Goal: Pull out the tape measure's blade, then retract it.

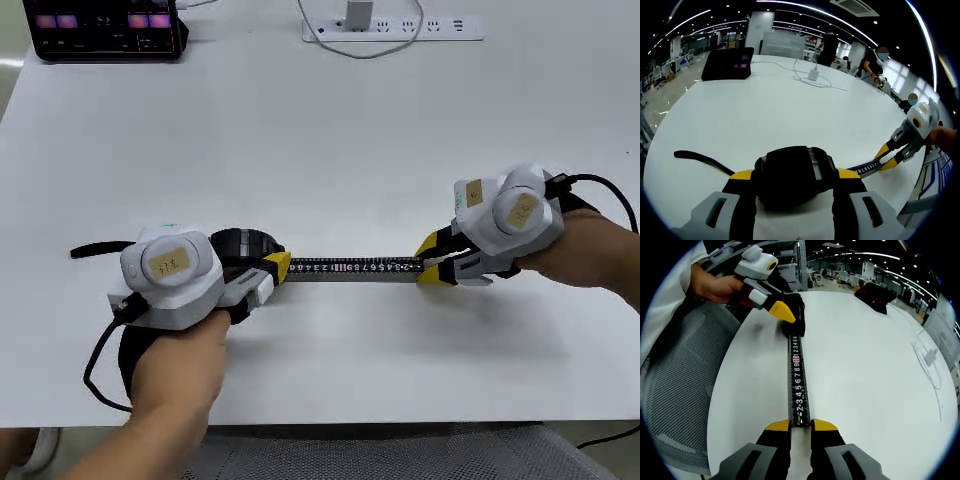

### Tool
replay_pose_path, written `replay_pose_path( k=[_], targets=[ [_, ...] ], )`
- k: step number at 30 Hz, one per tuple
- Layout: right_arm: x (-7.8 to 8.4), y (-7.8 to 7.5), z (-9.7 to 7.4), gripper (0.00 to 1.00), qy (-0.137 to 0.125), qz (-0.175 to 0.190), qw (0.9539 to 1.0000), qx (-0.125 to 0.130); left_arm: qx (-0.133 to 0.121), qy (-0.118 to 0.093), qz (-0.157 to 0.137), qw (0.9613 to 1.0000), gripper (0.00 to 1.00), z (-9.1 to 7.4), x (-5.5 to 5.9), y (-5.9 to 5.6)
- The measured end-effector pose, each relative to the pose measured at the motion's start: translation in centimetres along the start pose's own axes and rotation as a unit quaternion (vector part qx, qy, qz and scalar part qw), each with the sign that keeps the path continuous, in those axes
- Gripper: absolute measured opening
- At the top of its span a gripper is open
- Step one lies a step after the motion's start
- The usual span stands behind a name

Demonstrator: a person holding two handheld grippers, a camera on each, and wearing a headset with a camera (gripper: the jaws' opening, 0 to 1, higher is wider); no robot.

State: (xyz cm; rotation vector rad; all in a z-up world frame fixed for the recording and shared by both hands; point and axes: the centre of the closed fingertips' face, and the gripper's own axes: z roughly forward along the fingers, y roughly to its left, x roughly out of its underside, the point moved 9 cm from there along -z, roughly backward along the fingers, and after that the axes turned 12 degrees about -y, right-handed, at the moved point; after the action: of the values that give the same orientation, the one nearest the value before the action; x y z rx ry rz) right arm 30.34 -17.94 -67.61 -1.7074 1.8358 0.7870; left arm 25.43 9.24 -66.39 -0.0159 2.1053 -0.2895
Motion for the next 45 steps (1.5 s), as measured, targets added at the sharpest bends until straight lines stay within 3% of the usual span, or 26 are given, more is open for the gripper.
replay_pose_path(
  k=[45],
  targets=[
    [-3.3,-0.6,3.4,0.11,-0.031,0.008,0.9993,-0.019,0.007,-0.003,-0.016,0.9998,0.57,0.0,0.0,0.3]
  ],
)
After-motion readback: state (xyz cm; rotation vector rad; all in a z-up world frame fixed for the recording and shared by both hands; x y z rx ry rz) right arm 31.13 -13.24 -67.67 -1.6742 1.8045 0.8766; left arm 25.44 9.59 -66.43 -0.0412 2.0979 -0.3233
